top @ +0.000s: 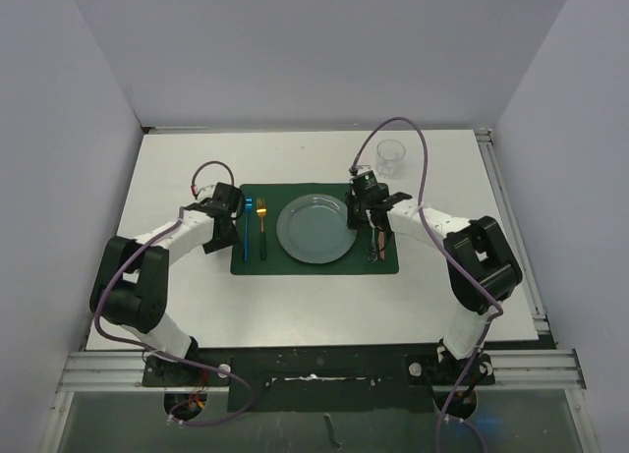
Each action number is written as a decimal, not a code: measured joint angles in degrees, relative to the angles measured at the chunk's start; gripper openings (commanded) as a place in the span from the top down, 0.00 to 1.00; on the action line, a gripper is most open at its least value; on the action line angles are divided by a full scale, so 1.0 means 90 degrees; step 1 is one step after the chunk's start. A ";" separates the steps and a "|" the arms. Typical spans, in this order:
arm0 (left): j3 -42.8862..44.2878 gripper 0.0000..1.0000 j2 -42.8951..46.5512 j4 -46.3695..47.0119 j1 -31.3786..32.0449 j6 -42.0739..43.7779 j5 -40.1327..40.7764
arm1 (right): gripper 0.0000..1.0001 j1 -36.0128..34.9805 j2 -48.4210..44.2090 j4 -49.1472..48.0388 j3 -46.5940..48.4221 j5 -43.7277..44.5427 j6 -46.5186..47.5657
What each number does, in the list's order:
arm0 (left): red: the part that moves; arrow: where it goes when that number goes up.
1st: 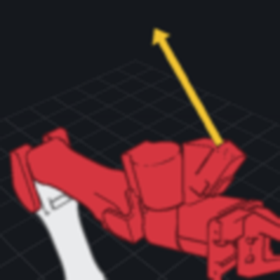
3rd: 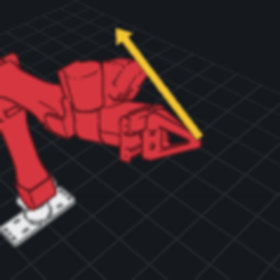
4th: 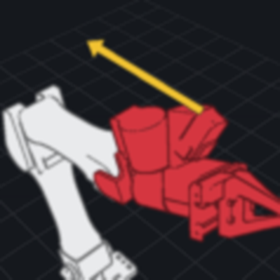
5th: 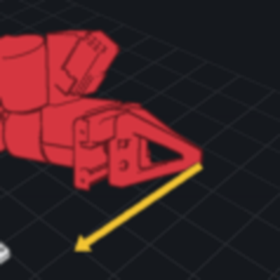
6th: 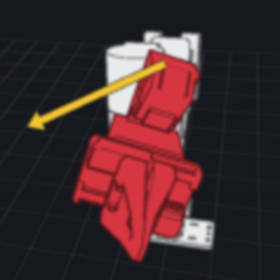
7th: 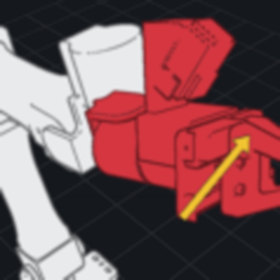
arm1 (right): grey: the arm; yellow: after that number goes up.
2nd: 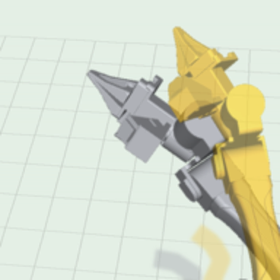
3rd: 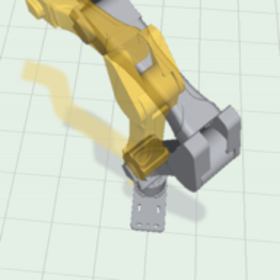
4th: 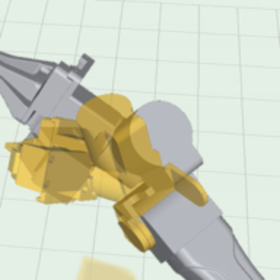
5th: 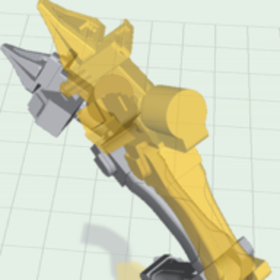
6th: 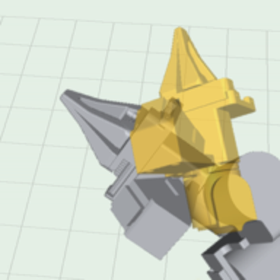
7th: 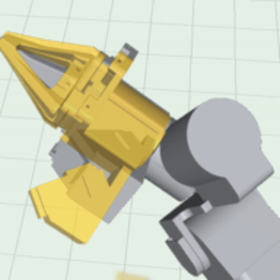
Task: Set the dinner table for one person
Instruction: Adjust the plate on the napkin.
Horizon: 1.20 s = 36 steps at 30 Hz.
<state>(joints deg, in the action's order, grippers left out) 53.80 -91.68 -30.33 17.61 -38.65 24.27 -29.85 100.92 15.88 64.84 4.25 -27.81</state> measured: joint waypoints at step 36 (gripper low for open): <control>0.0457 0.60 -0.0712 0.0605 0.0039 -0.0085 0.0471 | 1.00 -0.0015 0.0865 0.0359 0.0826 0.1146 0.0017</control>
<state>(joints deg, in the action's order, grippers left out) 57.91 -98.08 -24.88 17.96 -39.42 28.51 -29.98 108.71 19.11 72.27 14.57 -27.66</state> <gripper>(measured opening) 0.398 0.022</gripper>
